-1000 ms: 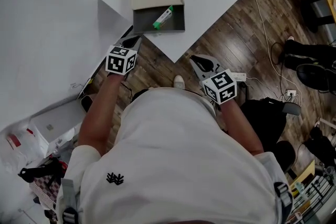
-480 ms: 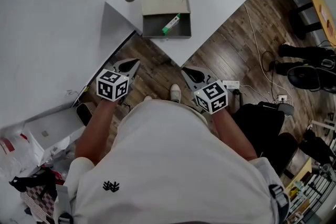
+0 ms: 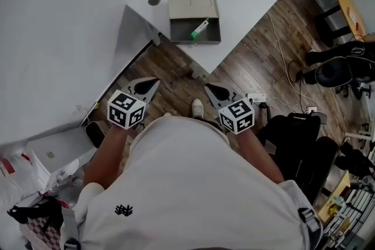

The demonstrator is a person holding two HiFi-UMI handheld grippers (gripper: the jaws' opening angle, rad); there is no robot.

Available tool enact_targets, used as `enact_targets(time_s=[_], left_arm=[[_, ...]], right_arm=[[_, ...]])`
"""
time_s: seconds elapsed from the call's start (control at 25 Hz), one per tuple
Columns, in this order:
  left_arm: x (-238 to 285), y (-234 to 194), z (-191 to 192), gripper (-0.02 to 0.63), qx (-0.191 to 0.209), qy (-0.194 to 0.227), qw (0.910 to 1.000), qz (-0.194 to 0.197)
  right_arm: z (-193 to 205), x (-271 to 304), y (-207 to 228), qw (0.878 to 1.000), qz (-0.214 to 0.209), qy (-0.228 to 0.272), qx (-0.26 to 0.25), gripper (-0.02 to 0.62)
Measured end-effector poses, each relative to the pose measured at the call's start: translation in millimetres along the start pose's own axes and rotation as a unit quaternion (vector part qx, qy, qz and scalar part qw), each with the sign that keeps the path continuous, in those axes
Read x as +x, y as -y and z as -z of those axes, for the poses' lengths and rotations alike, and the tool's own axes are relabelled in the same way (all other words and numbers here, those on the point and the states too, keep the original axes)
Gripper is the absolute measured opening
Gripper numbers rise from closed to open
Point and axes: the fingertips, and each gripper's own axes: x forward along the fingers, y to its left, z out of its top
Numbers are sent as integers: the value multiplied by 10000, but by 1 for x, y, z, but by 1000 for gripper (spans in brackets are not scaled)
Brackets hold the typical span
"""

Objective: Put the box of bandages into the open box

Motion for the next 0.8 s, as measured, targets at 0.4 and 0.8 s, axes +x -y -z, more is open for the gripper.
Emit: enact_targets(time_s=[0.4, 0.8], left_arm=[[-37, 7, 17, 6, 294, 91, 9991, 300], [-42, 13, 25, 6, 231, 165, 9983, 509]], right_arm=[[6, -2, -46, 9995, 286, 130, 41, 8], [8, -9, -62, 9988, 465, 121, -78, 8]])
